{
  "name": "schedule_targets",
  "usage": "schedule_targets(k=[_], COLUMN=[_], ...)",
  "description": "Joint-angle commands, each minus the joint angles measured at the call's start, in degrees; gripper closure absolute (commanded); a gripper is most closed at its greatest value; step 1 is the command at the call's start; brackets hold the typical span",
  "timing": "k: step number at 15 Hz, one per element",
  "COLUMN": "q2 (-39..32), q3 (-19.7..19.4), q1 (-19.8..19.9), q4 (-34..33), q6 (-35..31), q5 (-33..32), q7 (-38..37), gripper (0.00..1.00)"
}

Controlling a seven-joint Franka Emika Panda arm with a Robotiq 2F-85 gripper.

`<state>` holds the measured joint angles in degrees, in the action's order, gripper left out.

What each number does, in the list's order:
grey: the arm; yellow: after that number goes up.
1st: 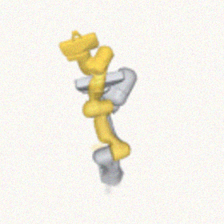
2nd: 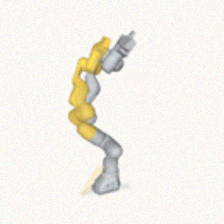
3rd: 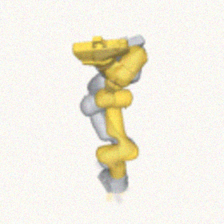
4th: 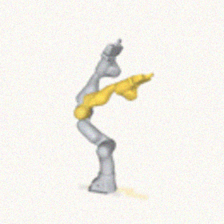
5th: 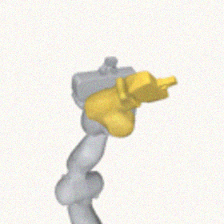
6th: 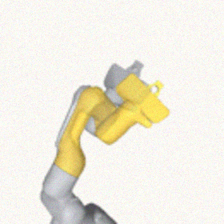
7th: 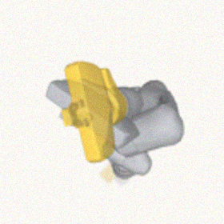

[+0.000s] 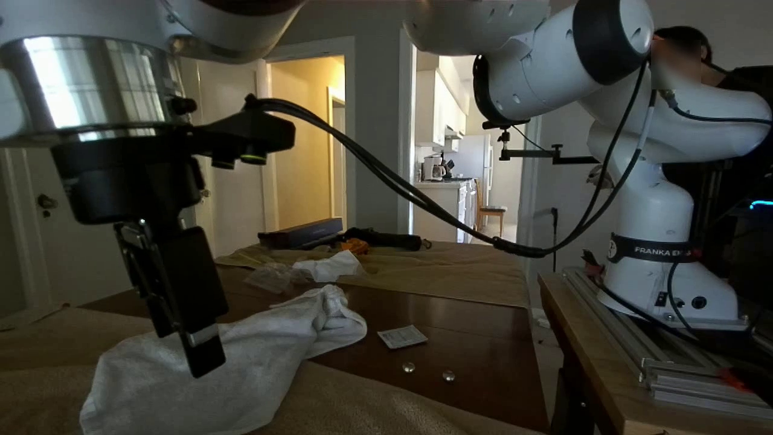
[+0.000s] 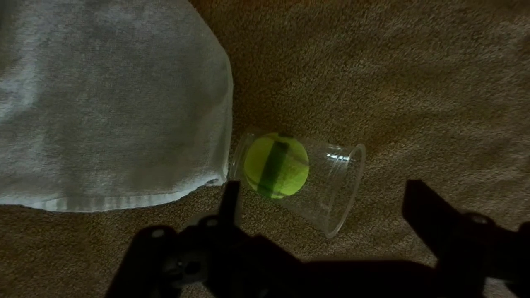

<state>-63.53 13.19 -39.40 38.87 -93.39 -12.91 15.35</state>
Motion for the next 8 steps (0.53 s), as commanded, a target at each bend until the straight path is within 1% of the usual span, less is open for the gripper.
schedule_targets(k=[1,5,8], q2=[-3.9,-6.4,-7.4], q3=[-2.3,-3.9,-5.8], q1=[-2.7,-5.7,-8.7], q4=[-5.1,-6.3,-7.5], q6=[2.2,3.1,5.8], q5=[0.7,0.3,-1.0], q7=[0.7,0.3,0.9], gripper=[0.0,0.0,0.0])
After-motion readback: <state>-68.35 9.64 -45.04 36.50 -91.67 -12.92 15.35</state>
